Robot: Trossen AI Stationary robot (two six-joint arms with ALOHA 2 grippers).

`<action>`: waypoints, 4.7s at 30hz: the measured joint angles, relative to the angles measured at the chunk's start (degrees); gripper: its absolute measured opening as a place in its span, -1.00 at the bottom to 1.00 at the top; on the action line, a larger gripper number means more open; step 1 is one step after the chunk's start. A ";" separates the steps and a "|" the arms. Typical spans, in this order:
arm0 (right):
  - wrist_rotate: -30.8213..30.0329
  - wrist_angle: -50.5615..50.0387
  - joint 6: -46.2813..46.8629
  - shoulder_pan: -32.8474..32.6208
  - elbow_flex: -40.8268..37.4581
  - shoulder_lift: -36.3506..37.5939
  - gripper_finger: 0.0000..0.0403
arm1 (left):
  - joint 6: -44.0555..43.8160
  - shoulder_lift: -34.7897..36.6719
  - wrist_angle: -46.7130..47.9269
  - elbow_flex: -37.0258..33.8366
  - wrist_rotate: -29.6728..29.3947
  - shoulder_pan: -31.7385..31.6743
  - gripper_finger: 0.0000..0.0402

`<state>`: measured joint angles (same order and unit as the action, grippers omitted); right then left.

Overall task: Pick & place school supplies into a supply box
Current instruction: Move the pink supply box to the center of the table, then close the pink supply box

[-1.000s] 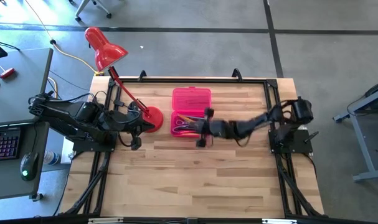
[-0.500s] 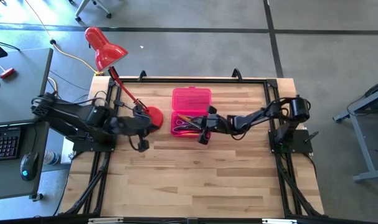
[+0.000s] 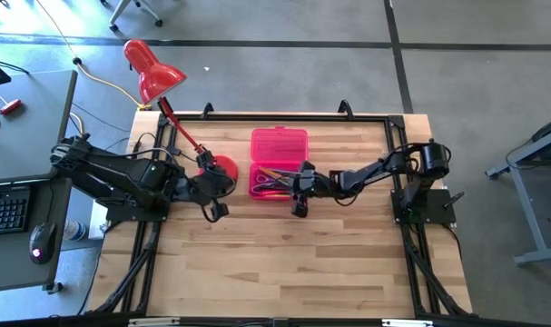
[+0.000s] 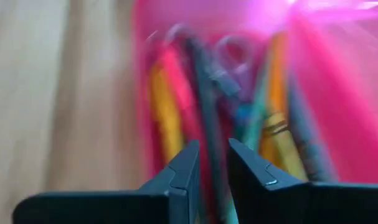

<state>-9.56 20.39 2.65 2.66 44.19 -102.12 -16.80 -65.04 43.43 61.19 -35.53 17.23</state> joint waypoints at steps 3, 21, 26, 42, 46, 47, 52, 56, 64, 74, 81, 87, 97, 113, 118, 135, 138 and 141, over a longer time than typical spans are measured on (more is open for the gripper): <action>0.67 -1.99 -0.17 -1.50 0.02 0.06 -0.77 | 0.00 0.00 0.15 0.00 -0.03 0.00 -0.80; 12.89 -7.66 -6.24 -13.50 0.10 0.33 -0.99 | 0.83 0.00 0.20 0.00 0.49 -0.02 -0.80; 9.31 -8.05 -6.16 -18.11 -0.04 1.37 -0.99 | -3.25 -1.40 0.15 0.00 3.57 0.00 -0.80; -6.79 -7.77 -7.13 -23.39 -0.10 12.54 -1.00 | -24.42 -16.49 5.28 0.00 8.28 0.00 -0.80; -9.07 -10.79 -5.72 -23.42 -0.06 12.45 -1.00 | -26.07 -18.08 6.08 0.02 8.12 0.00 -0.80; -11.42 -12.33 -5.69 -23.32 -0.05 12.44 -1.00 | -27.18 -18.30 6.34 0.04 7.89 0.00 -0.80; -29.19 -15.10 1.94 -21.15 -0.07 12.34 -1.00 | -34.33 -18.28 6.53 -1.26 5.49 0.00 -0.80; -29.55 -17.30 7.55 -17.97 -0.05 12.46 -1.00 | -38.97 -18.35 5.98 -5.36 6.45 -0.02 -0.80; -29.32 -29.23 16.68 -12.45 -0.01 13.55 -1.00 | -44.98 -17.53 -5.97 -17.00 8.31 -0.93 -0.80; -20.54 -37.33 26.87 -6.57 0.01 22.25 -1.00 | -35.46 -16.65 -23.44 -22.01 15.79 -12.32 -0.80; -7.32 -28.70 30.40 1.04 -7.90 20.36 -1.00 | -29.71 -16.65 -27.70 -22.46 21.70 -18.19 -0.80; 2.85 0.98 34.44 7.20 -24.19 20.21 -1.00 | -25.37 -16.65 -27.44 -22.47 26.63 -23.00 -0.80; 3.86 4.41 36.94 9.17 -24.62 18.89 -1.00 | -23.30 -16.68 -33.44 -22.45 32.10 -28.65 -0.80; 5.66 -2.61 31.29 11.98 -9.77 3.36 -1.00 | -20.34 -16.68 -33.06 -22.45 31.38 -28.40 -0.80; 8.69 -0.73 29.49 13.28 -9.23 3.21 -1.00 | -16.25 -16.07 -35.67 -22.45 33.61 -25.70 -0.80; 8.36 4.54 23.76 11.55 -9.45 2.90 -1.00 | -8.99 -16.73 -44.08 -19.50 28.62 -1.42 -0.80; 7.93 4.71 22.42 11.22 -9.45 2.94 -1.00 | -9.27 -18.85 -45.46 -19.50 28.47 2.06 -0.80; 7.94 6.11 21.77 11.16 -9.45 2.95 -1.00 | -11.29 -21.90 -47.16 -19.50 27.15 4.35 -0.80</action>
<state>-1.62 26.50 24.42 13.82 34.74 -99.18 -28.08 -86.94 -3.73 41.69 -8.38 21.59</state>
